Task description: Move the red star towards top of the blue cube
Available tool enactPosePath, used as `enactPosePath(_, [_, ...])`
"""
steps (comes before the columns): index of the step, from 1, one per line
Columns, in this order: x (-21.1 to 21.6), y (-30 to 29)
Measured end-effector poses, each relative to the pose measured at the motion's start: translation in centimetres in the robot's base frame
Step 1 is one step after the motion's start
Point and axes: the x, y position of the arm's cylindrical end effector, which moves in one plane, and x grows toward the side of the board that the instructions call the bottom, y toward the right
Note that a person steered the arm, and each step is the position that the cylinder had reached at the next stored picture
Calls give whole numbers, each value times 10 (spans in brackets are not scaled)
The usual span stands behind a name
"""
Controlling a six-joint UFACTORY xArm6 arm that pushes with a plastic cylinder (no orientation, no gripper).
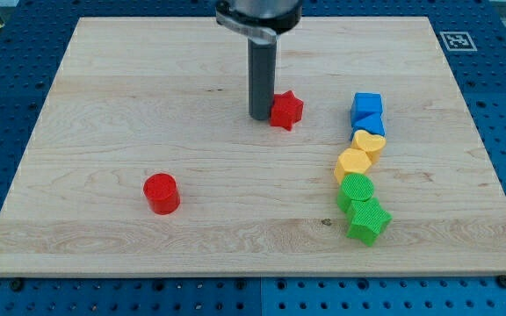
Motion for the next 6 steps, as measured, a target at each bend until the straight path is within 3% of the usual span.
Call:
enactPosePath(1, [16, 19])
enactPosePath(3, [-36, 61])
enactPosePath(5, [-32, -11])
enactPosePath(6, [-54, -6])
